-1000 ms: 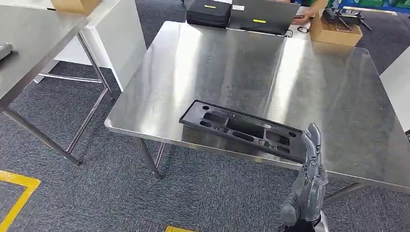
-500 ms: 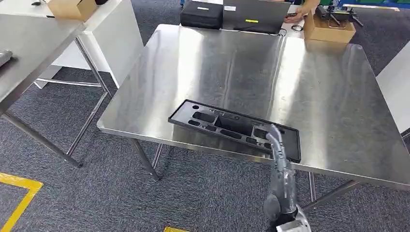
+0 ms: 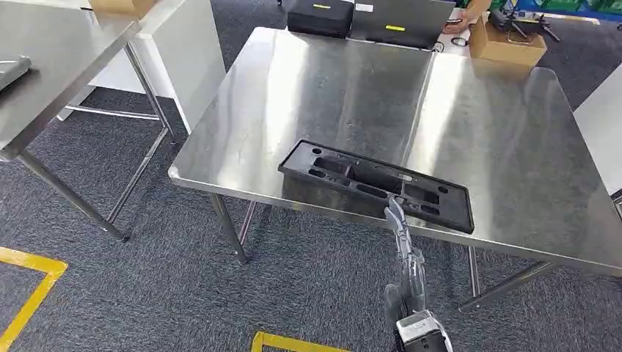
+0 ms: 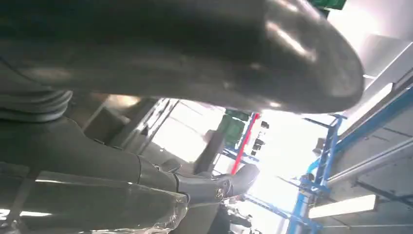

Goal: Take the parts from the cabinet and place them on the table.

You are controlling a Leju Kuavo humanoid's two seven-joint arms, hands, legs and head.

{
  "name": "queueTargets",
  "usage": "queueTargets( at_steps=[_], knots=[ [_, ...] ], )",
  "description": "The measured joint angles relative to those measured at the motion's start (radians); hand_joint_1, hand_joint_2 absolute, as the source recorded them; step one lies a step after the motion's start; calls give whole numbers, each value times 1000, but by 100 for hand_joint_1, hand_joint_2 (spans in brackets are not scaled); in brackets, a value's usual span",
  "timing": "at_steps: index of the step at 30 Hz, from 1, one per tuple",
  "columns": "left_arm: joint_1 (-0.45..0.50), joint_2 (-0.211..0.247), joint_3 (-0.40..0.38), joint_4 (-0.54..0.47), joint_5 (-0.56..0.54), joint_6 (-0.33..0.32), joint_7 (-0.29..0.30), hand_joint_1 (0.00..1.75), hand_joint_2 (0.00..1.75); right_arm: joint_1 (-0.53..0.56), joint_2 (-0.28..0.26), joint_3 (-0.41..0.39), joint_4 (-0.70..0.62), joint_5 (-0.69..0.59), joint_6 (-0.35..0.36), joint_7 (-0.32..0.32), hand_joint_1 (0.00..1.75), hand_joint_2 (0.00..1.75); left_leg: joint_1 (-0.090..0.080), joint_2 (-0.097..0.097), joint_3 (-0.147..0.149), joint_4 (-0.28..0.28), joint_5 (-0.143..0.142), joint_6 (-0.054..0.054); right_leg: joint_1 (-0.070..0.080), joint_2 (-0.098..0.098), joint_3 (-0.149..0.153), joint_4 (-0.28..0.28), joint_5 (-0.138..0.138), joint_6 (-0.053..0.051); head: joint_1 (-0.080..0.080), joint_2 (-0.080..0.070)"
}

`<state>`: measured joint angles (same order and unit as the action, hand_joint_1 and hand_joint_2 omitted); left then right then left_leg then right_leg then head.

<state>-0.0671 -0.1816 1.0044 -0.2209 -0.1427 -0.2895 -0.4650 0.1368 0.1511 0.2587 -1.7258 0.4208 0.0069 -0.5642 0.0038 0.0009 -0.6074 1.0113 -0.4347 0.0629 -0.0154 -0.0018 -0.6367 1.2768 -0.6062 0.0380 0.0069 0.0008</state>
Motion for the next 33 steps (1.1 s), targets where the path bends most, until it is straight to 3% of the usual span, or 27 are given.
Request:
queueTargets(
  at_steps=[2,3,4,7,8,9,10,11,12,13,14,15,17,18,19,21,22,23,24,25,26,27,28,29,31,33],
  knots=[
    [0,-3,3,0,0,-8,0,0,0,-1,3,-5,9,1,0,0,0,0,-2,-2,-13,0,14,-5,4,0,120,-174,54,7,-1,0],
    [-1,-4,3,0,-1,-12,0,0,0,-3,6,-5,12,1,-1,-1,0,0,-2,-2,-16,1,22,-9,8,0,182,-263,57,-3,0,0],
    [-1,-6,3,0,-1,-15,0,0,0,-5,9,-6,15,1,-1,-1,0,0,-9,-3,-22,3,27,-15,19,-1,212,-316,53,-7,0,0],
    [0,-7,4,0,-4,-25,2,0,0,-1,13,-8,24,0,-1,-2,0,0,-4,-1,-21,-3,50,-31,24,1,186,-307,69,-19,-4,0],
    [1,-6,5,0,-6,-27,2,0,0,0,16,-8,28,-3,0,-2,0,0,-5,-3,-23,-2,53,-39,8,-1,181,-317,82,-32,-2,0],
    [1,-2,7,-1,-13,-28,4,0,0,-2,20,-8,31,-10,6,5,0,0,0,-5,-38,21,18,-43,0,-8,177,-318,93,-41,-1,0],
    [1,-2,7,-1,-16,-31,8,0,0,-2,24,-9,37,-18,16,20,0,0,2,-4,-53,67,-42,-48,0,-8,166,-318,103,-58,-6,0],
    [1,-2,7,-1,-19,-33,9,0,0,-1,26,-9,44,-23,23,27,0,0,5,-5,-72,139,-106,-54,1,-9,156,-318,112,-60,-10,0],
    [1,-2,8,-1,-21,-34,9,0,0,-1,26,-10,57,-24,24,29,0,0,8,-5,-91,214,-151,-60,1,-10,146,-317,121,-60,-8,0],
    [1,-2,8,-1,-23,-34,9,0,0,-1,27,-11,68,-26,24,30,0,0,12,-4,-105,283,-176,-67,2,-11,140,-315,130,-58,-9,0],
    [1,-1,8,-1,-23,-34,9,0,0,-1,27,-11,77,-28,24,30,0,0,17,-4,-100,307,-168,-71,2,-13,128,-313,139,-53,-9,0],
    [1,0,9,-1,-23,-35,9,0,0,-1,27,-11,84,-29,25,32,0,0,22,-3,-73,285,-138,-75,0,-12,116,-309,146,-49,-9,0],
    [0,2,9,-2,-26,-37,11,0,0,-10,27,-13,115,-7,22,79,0,0,32,-2,33,140,-79,-83,-5,-12,95,-295,153,-38,-9,0],
    [-1,2,9,-3,-28,-40,13,0,0,-23,27,-13,148,3,22,112,0,0,37,-3,96,48,-70,-86,-5,-12,87,-285,155,-33,-10,0],
    [-4,2,9,-3,-35,-43,23,0,0,-37,28,-15,195,3,29,163,0,0,27,-7,119,2,-87,-87,2,-12,73,-277,159,-27,-12,0],
    [-4,3,10,-3,-45,-44,37,0,0,-109,32,-30,394,-5,8,209,0,0,24,-8,102,2,-82,-74,3,-11,66,-277,175,-4,-8,0],
    [-5,4,10,-4,-49,-44,44,0,0,-148,36,-47,517,-17,-17,207,0,0,17,-8,97,3,-76,-63,2,-11,64,-282,184,5,-6,0],
    [-6,4,11,-4,-55,-44,46,0,0,-183,37,-72,650,-30,-47,198,0,0,15,-7,91,-6,-61,-43,8,-10,51,-286,192,16,-6,0],
    [-9,3,12,-4,-56,-44,50,0,0,-212,35,-97,752,-57,-71,214,0,0,16,-2,79,-12,-46,-27,-5,-11,42,-269,175,14,-9,0],
    [-11,5,14,-5,-59,-43,58,0,0,-238,34,-134,855,-102,-102,243,0,0,14,-5,62,-13,-33,-12,-4,-6,18,-228,126,6,-4,0],
    [-10,6,16,-6,-63,-42,64,0,0,-257,35,-181,945,-157,-124,266,0,0,11,-6,48,-13,-23,-5,-4,-6,-4,-163,74,-3,2,0],
    [-10,7,17,-6,-68,-42,68,0,0,-275,35,-227,1021,-210,-122,279,0,0,9,-5,34,-13,-12,-3,-5,-4,-29,-80,26,-5,3,0],
    [-10,8,17,-6,-74,-42,76,0,0,-283,35,-285,1096,-273,-107,297,0,0,7,-6,19,-12,-2,-3,-4,-3,-47,-10,-3,-2,2,0],
    [-10,8,17,-6,-77,-42,81,0,0,-283,32,-331,1145,-309,-97,303,0,0,6,-6,6,-11,8,-3,-3,-1,-50,31,-7,6,7,0],
    [-8,8,17,-6,-80,-42,83,0,0,-284,31,-385,1205,-327,-92,303,0,0,5,-5,-12,-10,20,-7,-3,0,-15,9,19,20,6,0],
    [-8,8,17,-6,-80,-42,83,0,0,-284,31,-385,1205,-327,-92,303,0,0,5,-5,-12,-10,20,-7,-3,0,-15,9,19,20,6,0]
  ],
)
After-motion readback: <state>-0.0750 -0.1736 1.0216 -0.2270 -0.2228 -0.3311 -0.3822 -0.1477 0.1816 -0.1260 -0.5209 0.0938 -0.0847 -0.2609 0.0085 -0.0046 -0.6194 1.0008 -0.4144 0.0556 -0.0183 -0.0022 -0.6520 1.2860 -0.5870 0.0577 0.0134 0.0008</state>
